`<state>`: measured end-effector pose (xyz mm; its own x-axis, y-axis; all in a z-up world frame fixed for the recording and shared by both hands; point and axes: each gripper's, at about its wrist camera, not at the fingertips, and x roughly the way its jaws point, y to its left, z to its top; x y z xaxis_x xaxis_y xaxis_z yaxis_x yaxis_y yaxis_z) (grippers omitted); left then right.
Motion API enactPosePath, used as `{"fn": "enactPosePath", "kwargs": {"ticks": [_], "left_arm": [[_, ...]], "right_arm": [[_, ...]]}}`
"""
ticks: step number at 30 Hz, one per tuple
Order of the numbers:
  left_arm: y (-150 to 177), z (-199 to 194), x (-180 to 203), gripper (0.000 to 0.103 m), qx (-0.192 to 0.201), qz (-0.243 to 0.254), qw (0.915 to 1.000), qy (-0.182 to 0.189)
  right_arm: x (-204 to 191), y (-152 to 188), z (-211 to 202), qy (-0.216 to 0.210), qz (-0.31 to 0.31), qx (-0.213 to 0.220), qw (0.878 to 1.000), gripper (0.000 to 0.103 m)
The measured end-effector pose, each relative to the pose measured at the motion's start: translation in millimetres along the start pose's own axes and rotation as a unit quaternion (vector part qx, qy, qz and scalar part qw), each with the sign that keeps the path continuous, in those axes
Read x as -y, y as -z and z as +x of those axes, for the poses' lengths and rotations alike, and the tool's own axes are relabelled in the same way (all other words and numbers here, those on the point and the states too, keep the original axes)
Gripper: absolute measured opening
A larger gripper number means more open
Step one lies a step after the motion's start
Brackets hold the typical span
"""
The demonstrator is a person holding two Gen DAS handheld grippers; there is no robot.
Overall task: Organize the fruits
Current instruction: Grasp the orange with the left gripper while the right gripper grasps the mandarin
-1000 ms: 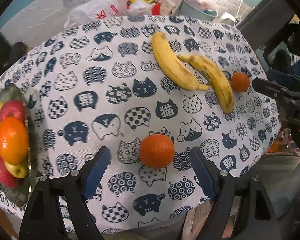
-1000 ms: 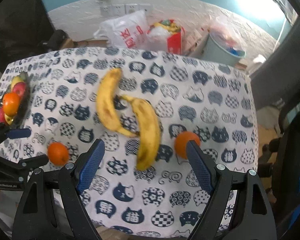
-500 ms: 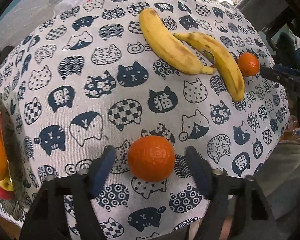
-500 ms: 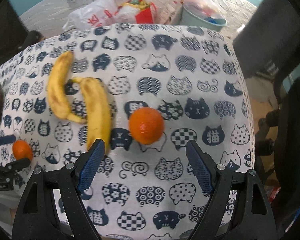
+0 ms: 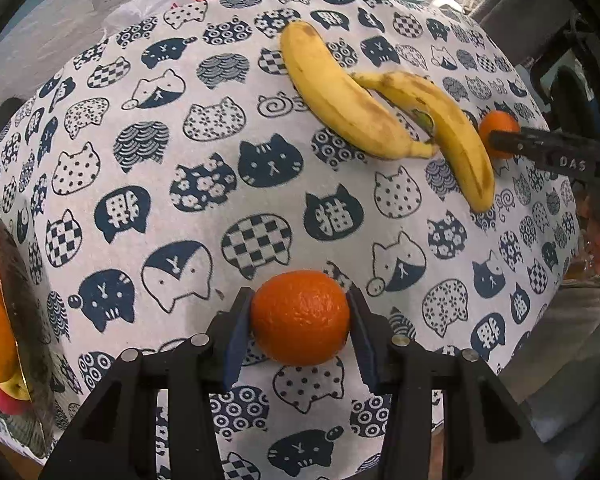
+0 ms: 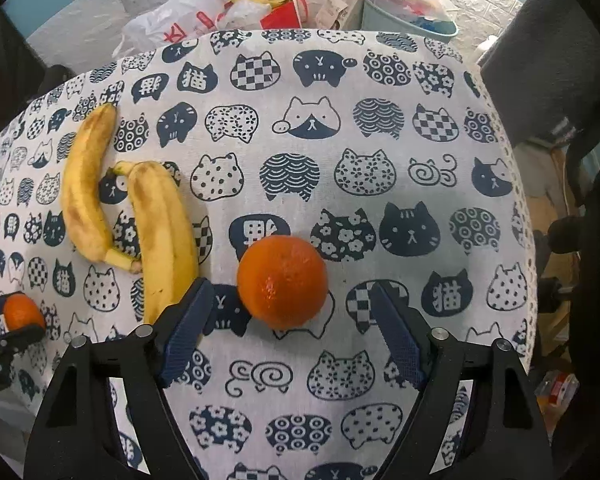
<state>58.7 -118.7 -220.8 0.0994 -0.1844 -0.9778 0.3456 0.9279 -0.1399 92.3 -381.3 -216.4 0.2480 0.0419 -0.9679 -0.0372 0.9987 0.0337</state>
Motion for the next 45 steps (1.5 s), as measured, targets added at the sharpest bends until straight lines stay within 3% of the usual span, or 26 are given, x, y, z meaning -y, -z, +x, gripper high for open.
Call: {"fn": "enactPosePath", "kwargs": {"ticks": [4, 8, 15, 22, 45], "left_arm": [[-4, -6, -4, 0.047, 0.01, -0.001, 0.9999, -0.002], [-7, -10, -3, 0.047, 0.017, -0.001, 0.9998, -0.004], [-5, -20, -2, 0.047, 0.029, 0.0, 0.9996, -0.003], [1, -38, -7, 0.047, 0.05, -0.004, 0.9987, -0.006], [28, -97, -66, 0.047, 0.112, -0.078, 0.9906, -0.004]], "right_arm": [[1, -1, 7, 0.0, -0.001, -0.004, 1.0, 0.069], [-2, -2, 10, -0.01, -0.002, -0.005, 1.0, 0.047], [-9, 1, 1, -0.004, -0.012, 0.008, 1.0, 0.046], [-29, -5, -39, -0.019, -0.031, 0.047, 0.998, 0.046], [-160, -13, -104, -0.099, -0.135, 0.111, 0.98, 0.047]]}}
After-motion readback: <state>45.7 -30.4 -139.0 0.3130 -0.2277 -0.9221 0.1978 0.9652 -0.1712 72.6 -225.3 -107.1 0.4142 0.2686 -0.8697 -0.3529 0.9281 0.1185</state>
